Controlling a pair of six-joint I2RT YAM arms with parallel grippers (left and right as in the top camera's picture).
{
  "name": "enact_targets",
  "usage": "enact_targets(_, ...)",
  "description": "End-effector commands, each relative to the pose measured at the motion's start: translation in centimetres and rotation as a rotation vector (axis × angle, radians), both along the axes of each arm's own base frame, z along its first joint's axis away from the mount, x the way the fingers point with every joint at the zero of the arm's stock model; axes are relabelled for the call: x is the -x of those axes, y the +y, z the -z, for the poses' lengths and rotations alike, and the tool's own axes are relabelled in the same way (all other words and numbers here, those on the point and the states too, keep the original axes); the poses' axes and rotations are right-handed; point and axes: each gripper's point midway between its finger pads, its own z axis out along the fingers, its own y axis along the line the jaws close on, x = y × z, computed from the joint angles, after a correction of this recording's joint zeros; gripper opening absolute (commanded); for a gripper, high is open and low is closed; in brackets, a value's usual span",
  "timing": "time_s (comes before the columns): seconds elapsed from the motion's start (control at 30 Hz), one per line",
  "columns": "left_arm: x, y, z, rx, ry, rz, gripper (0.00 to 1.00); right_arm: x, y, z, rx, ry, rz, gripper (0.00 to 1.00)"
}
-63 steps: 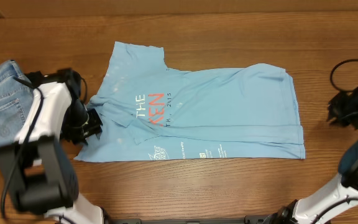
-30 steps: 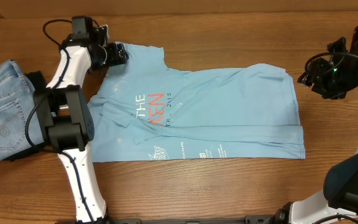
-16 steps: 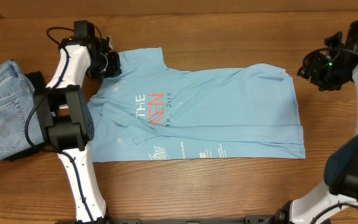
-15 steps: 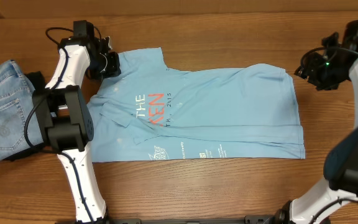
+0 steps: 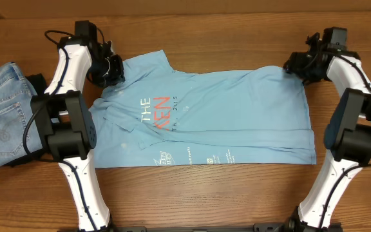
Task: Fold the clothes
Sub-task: 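Grasp the far shoulder corners with both grippers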
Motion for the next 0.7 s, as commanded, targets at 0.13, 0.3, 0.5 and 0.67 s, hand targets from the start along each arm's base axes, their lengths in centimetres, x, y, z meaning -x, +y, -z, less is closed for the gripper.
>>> enact_targets(0.13,-0.2,-0.5,-1.7,-0.005,-0.032,0.003,0.04,-1.0,1.2,1.3,0.016,-0.009,-0.04,0.23)
enact_targets(0.3,-0.2,-0.5,-1.7,-0.005,-0.032,0.003,0.04,-0.2,1.4,1.6,0.009,0.024,-0.041,0.4)
enact_targets(0.5,-0.2,-0.5,-1.7,-0.005,-0.032,0.003,0.04,-0.1,1.4,1.7,0.008,0.029,-0.041,0.04)
enact_targets(0.67,-0.2,-0.2,-2.4,-0.005,-0.04,-0.004,0.04,0.6,-1.0,-0.5,0.001,0.067,0.061,0.04)
